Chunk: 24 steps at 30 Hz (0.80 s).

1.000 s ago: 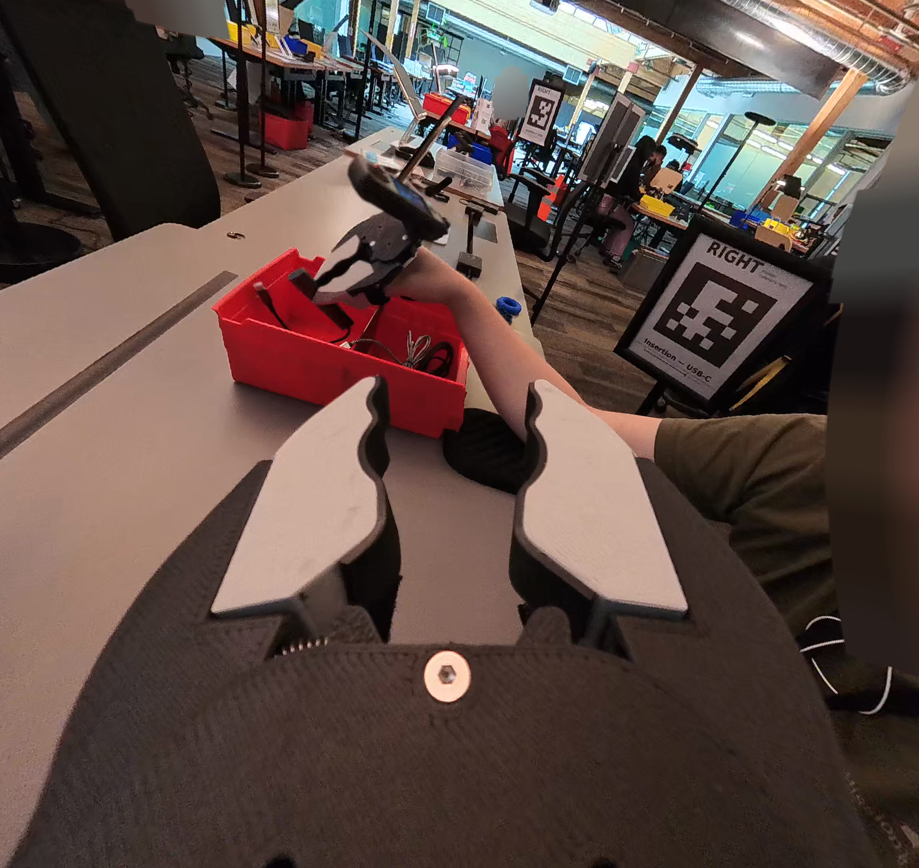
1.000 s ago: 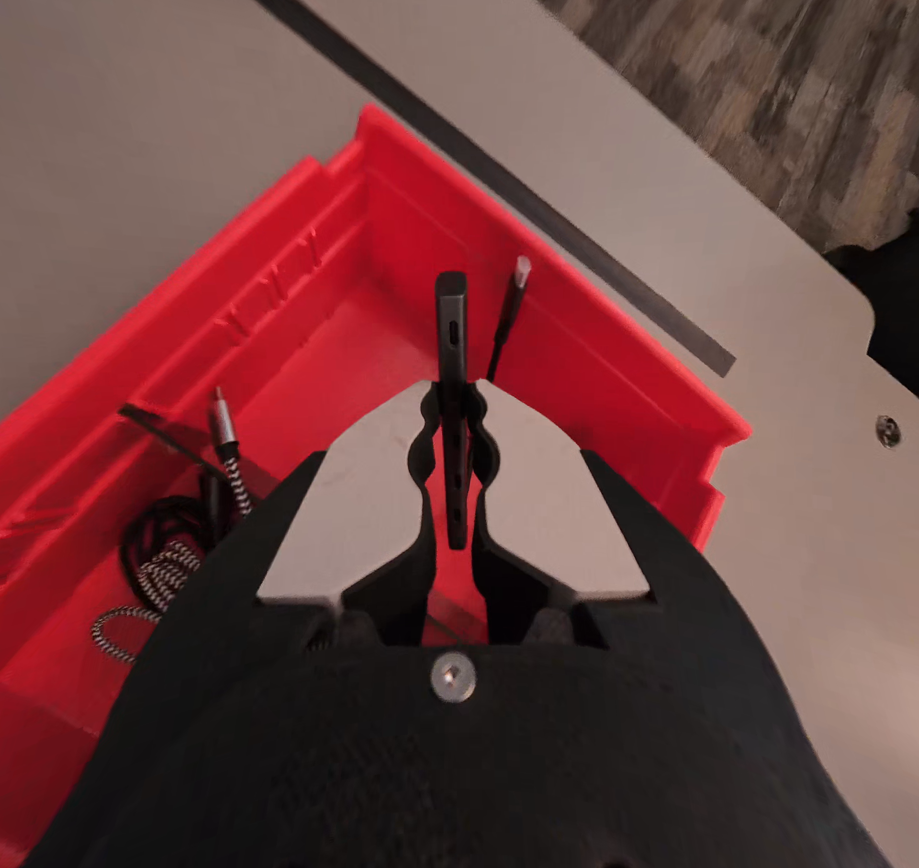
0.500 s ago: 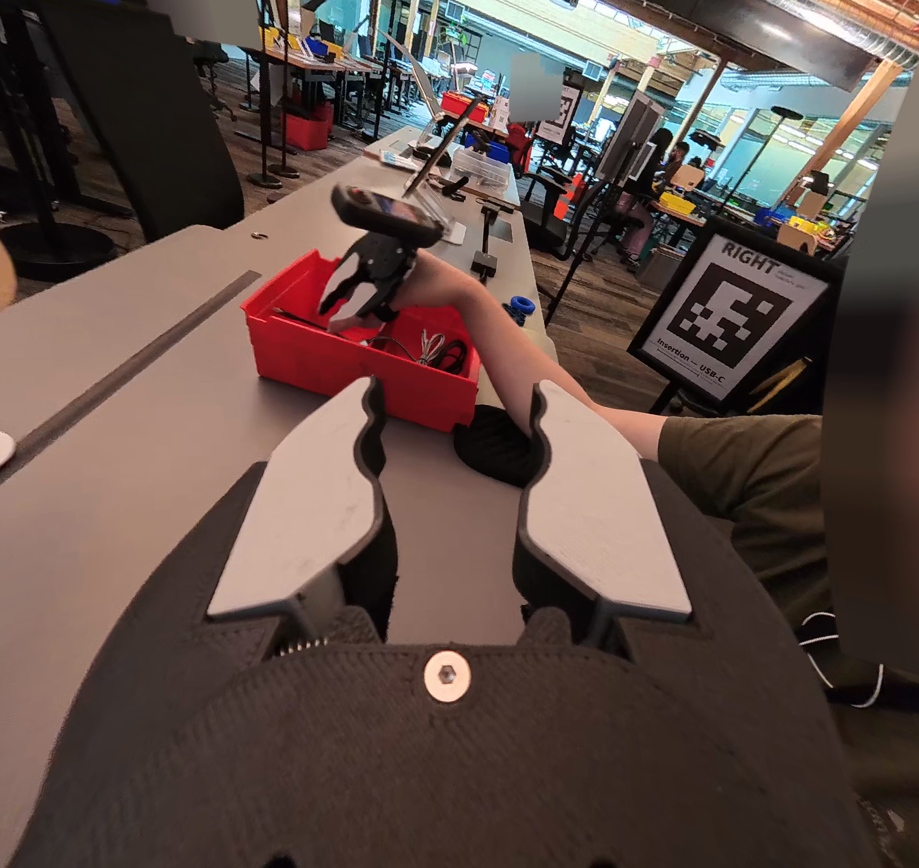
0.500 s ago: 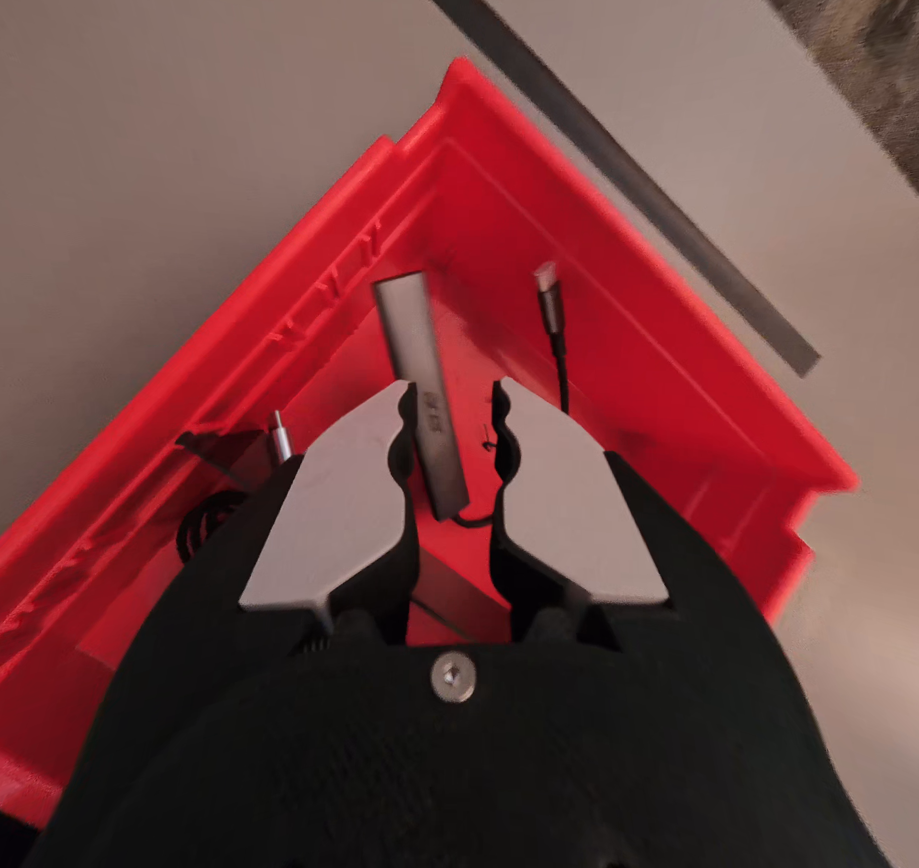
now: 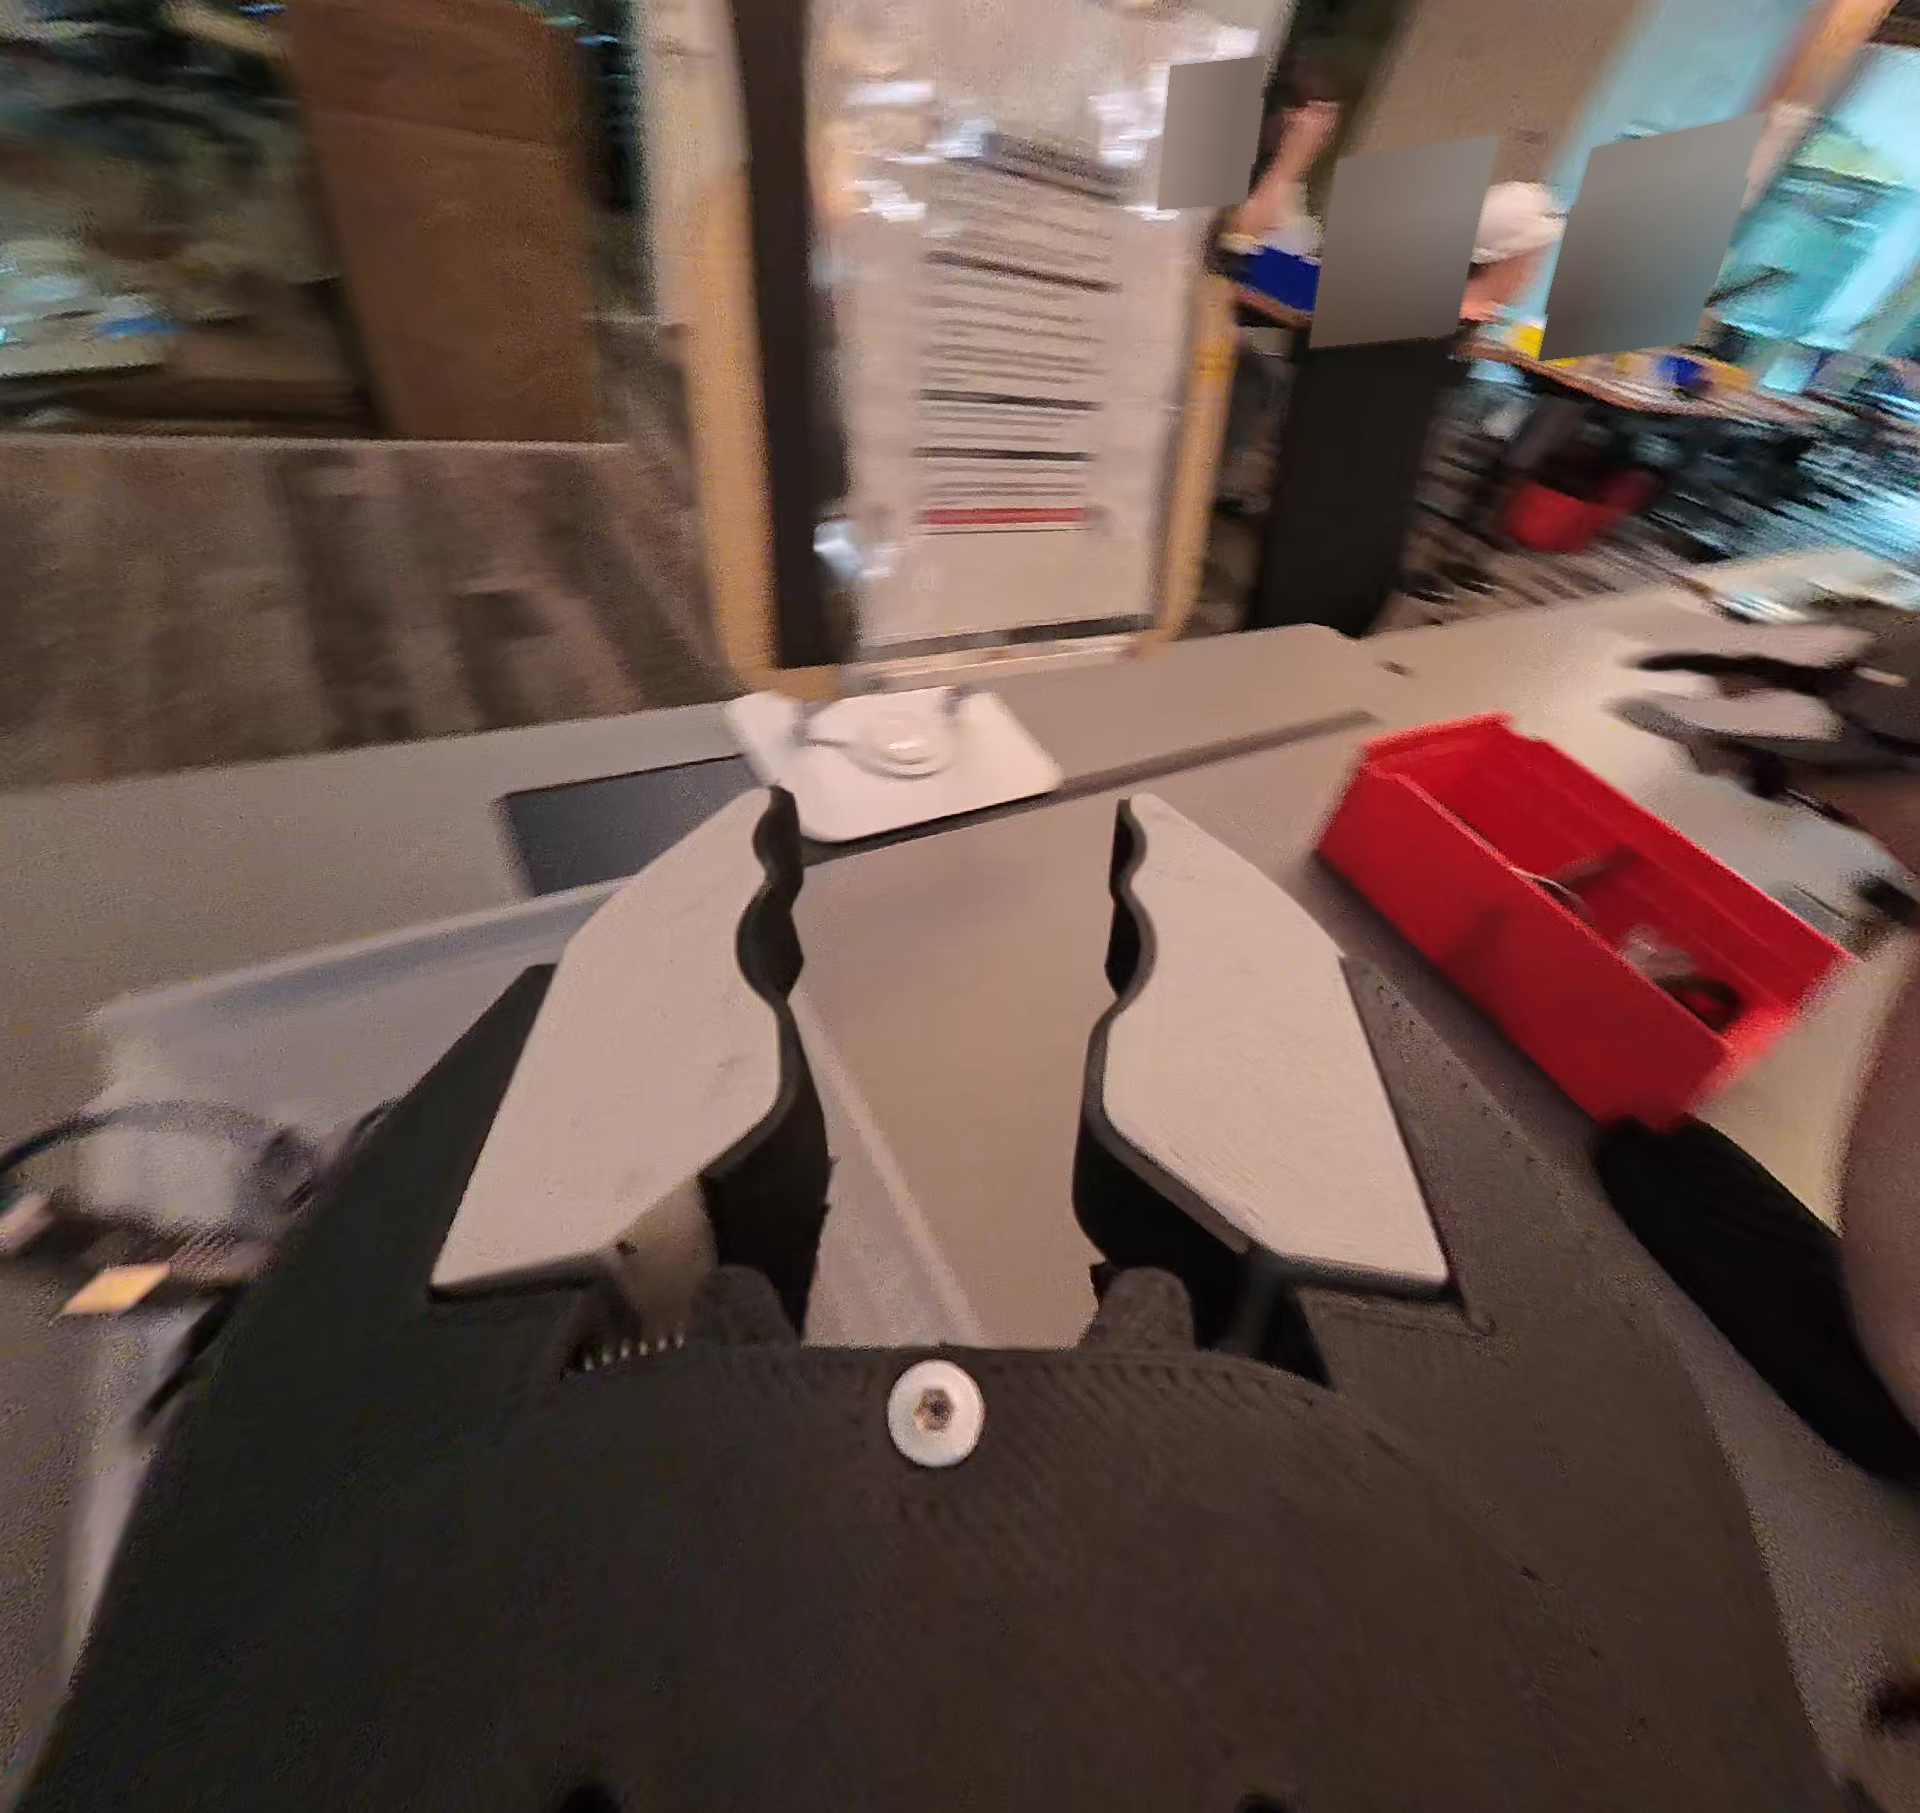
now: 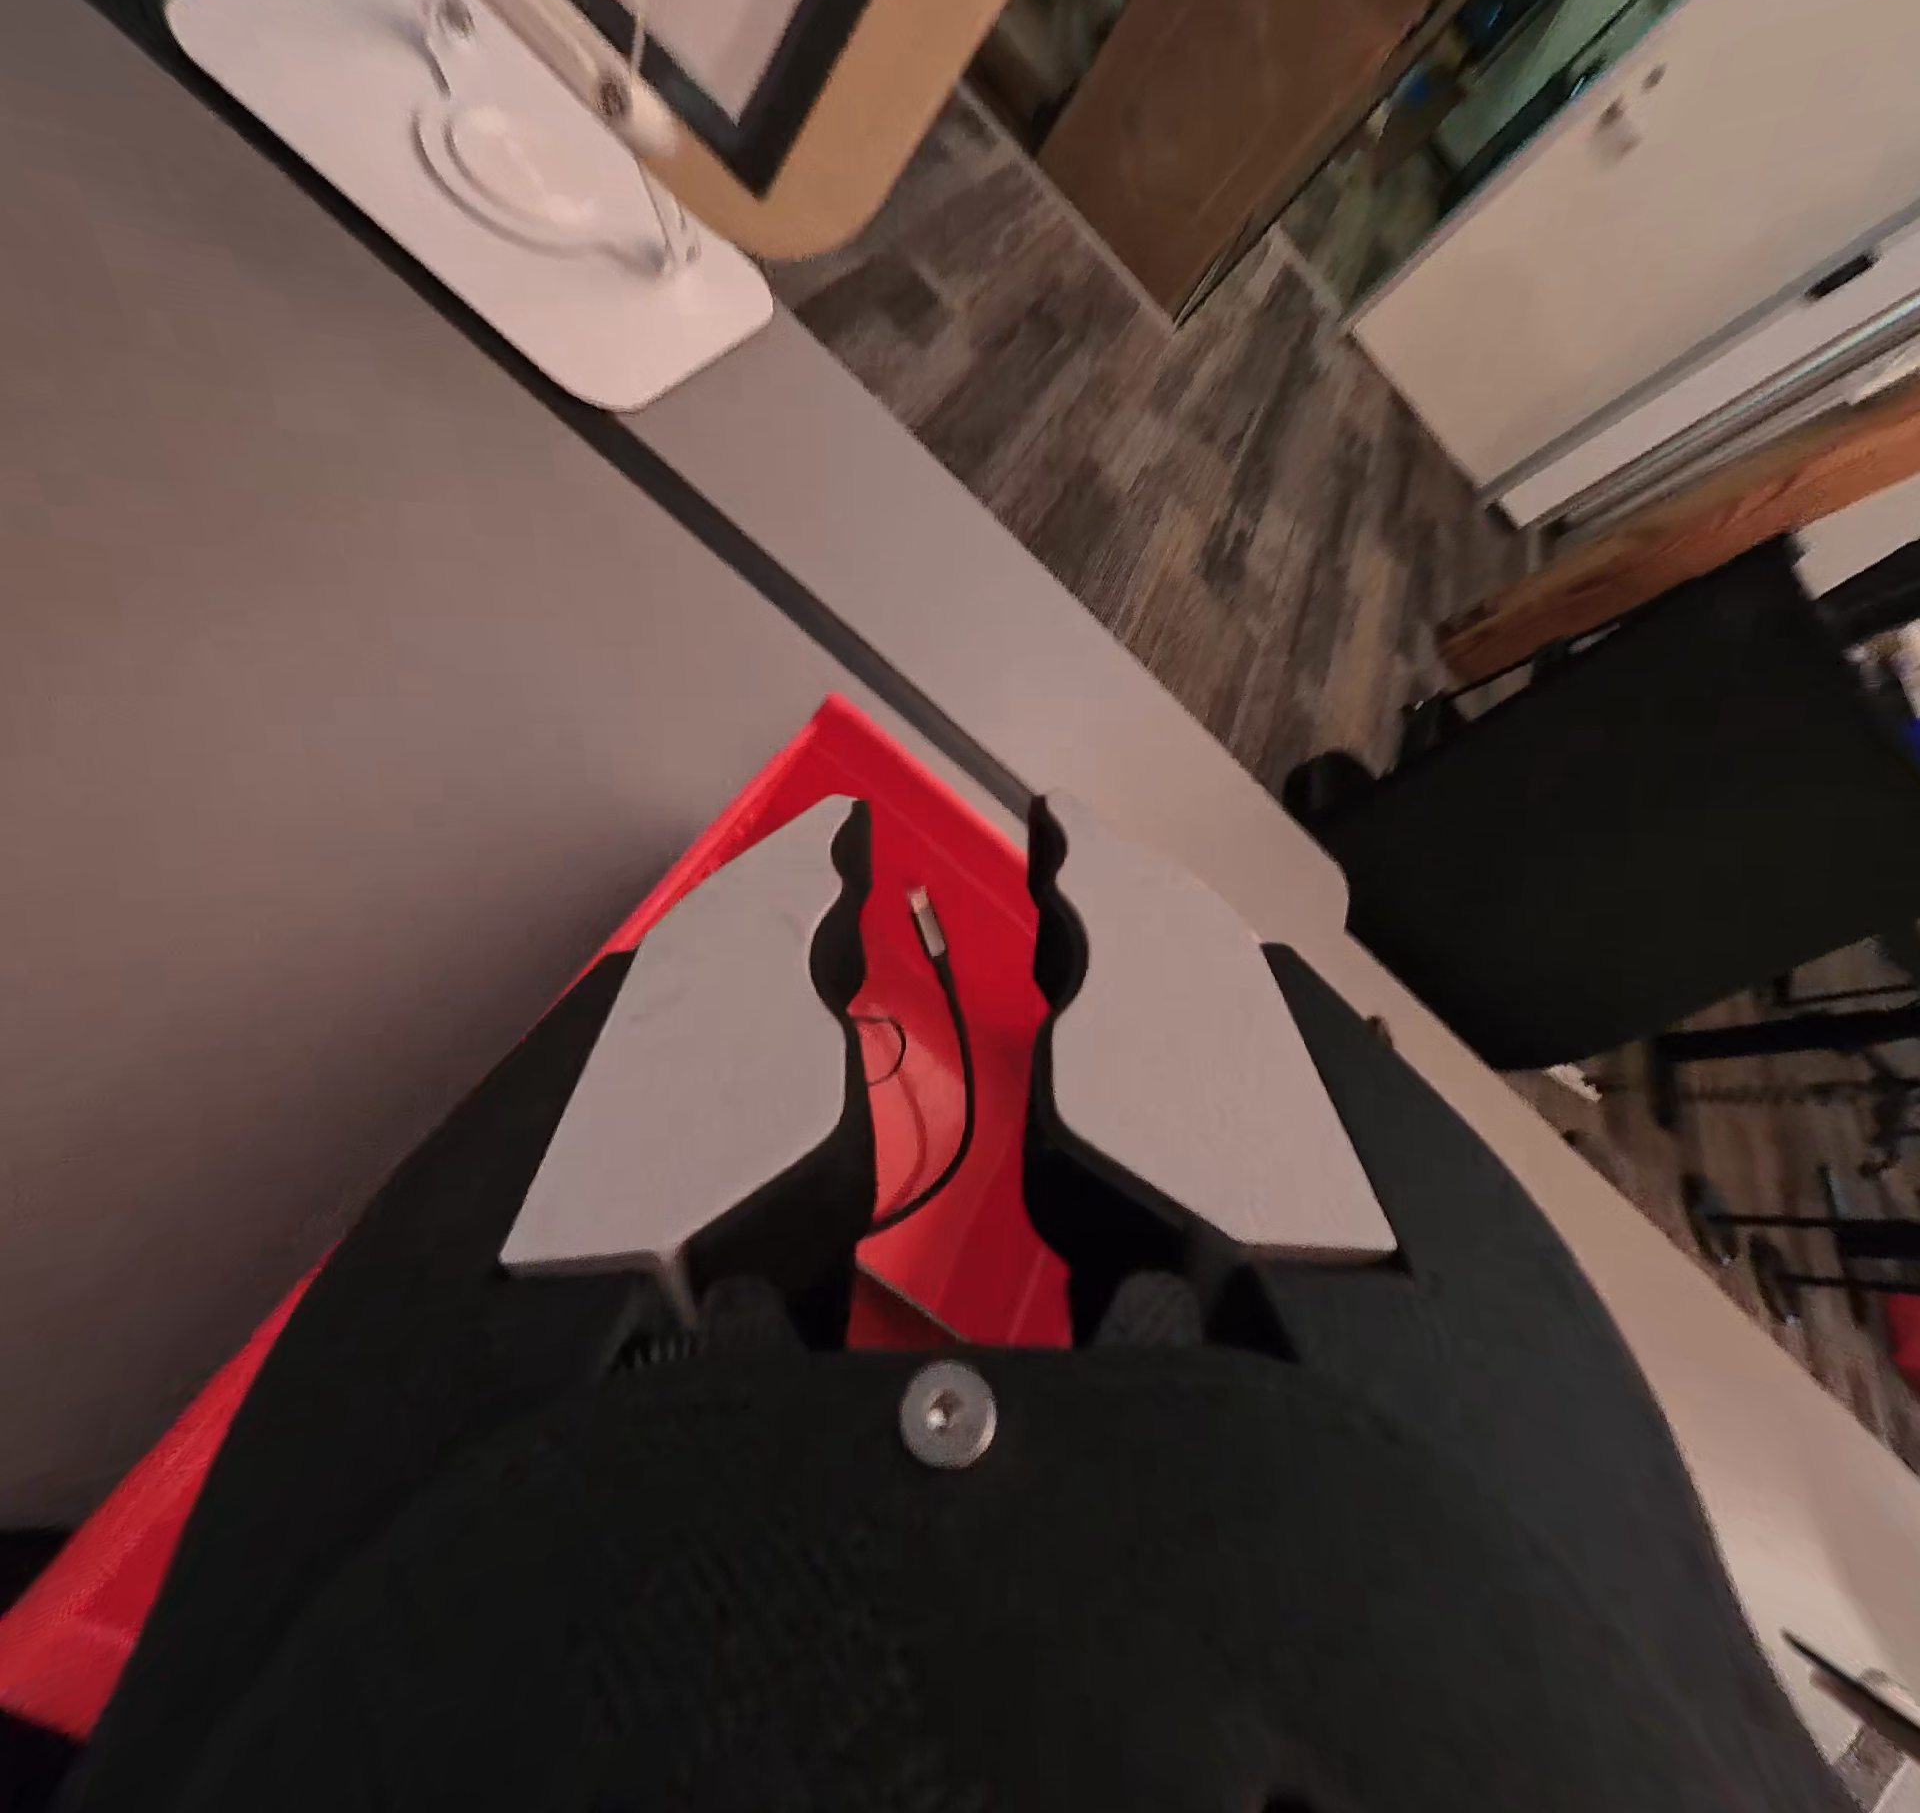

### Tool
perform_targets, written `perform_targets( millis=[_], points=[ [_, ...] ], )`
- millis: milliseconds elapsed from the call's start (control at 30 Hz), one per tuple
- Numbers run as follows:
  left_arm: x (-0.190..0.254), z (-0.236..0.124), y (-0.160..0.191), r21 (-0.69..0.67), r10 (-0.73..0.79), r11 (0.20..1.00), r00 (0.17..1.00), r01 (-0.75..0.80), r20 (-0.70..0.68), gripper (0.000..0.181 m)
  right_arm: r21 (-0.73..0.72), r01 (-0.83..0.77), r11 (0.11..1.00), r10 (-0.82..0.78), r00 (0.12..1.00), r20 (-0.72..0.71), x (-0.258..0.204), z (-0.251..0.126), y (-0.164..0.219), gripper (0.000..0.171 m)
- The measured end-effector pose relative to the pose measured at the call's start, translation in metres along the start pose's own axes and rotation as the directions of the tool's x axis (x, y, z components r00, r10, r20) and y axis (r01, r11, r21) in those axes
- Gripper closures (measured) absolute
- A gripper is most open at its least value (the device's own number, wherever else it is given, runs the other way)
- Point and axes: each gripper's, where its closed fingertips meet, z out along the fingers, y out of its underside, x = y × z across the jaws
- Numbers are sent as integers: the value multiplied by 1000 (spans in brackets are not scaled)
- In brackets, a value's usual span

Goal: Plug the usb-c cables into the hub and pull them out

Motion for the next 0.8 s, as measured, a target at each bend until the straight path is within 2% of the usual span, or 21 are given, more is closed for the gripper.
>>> perform_targets(
  millis=[67,133,233,300,367,567,800],
  points=[
    [-49,-17,9,-26,-64,997,976,71,206,127,45,25,999,-24,999,-26,-3,-7,-15,141],
    [-96,-37,30,-84,-109,984,903,157,415,128,74,46,996,-43,998,-40,-6,-12,-25,141],
    [-139,-57,72,-215,-141,921,793,324,592,137,96,52,994,-48,998,-45,-10,-16,-32,142],
    [-149,-55,102,-299,-179,851,774,432,608,142,94,52,994,-49,998,-39,-12,-15,-32,141],
    [-153,-45,123,-361,-203,797,778,484,595,140,77,55,995,-52,998,-37,-13,-12,-29,141],
    [-167,-29,162,-428,-172,688,705,586,688,128,43,75,996,-73,997,-31,-15,-7,-25,141],
    [-183,-13,171,-416,-108,696,658,586,745,122,4,118,993,-118,993,-12,-20,-5,-18,141]
  ],
)
